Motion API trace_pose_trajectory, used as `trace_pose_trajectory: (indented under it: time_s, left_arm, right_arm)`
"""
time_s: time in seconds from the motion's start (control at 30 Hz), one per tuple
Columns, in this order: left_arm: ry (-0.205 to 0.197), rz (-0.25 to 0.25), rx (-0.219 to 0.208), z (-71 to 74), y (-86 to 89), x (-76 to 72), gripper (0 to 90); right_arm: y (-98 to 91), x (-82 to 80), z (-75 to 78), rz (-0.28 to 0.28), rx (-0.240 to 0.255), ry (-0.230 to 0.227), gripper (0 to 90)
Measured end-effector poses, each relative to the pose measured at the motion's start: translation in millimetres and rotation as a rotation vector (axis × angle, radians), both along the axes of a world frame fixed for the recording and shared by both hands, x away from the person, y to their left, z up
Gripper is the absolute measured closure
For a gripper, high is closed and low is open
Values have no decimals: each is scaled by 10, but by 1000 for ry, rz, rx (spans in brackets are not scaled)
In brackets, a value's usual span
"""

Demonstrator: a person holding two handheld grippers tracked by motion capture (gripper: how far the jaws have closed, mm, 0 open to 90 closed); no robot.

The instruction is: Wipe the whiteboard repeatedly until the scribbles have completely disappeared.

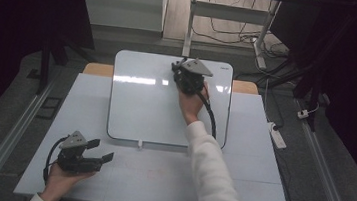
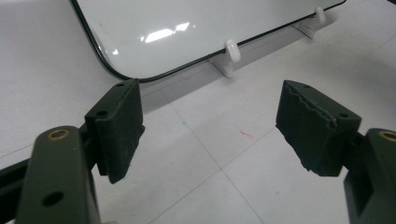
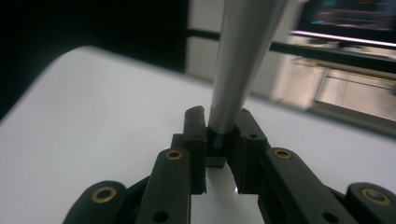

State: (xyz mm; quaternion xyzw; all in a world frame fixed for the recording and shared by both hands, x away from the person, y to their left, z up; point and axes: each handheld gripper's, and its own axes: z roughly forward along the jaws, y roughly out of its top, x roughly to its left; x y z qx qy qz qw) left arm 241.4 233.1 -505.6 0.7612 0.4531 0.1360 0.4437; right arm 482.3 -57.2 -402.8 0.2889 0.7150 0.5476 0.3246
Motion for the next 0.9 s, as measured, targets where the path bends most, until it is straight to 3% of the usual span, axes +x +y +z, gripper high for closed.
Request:
trace_pose_trajectory:
  time_s: [0.07,0.13,0.23,0.27,0.33,0.37,0.4,0.47,0.5,0.57,0.73,0.9]
  left_arm:
    - [0,-4,3,-3,-8,1,236]
    - [-1,-7,3,2,-14,-14,236]
    - [-10,1,2,18,-11,-33,236]
    - [-11,1,1,22,-9,-32,236]
    - [-11,3,1,19,-17,-24,237]
    - [-10,1,5,16,-21,-20,237]
    - [-10,1,6,14,-23,-19,237]
    - [-13,3,5,19,-20,-24,237]
    - [-17,8,4,22,-20,-28,238]
    - [-21,11,3,29,-18,-28,239]
    - [-32,18,0,44,-22,-27,239]
    - [-42,26,-5,66,-21,-33,240]
  right_arm:
    - [67,-57,-45,35,-53,-6,775]
    - [-25,-30,-27,19,-3,20,775]
    - [-273,37,37,-98,63,36,775]
    - [-340,40,50,-111,77,41,775]
    - [-383,-5,46,-109,58,44,775]
    - [-382,-37,30,-80,47,63,774]
    - [-373,-59,-3,12,35,128,775]
    - [-367,-125,-43,79,-5,197,775]
    - [-396,-180,-54,84,-20,192,775]
    - [-516,-270,-51,114,32,207,774]
    - [-794,-595,-55,155,58,195,774]
    - [-1079,-985,-155,200,93,197,774]
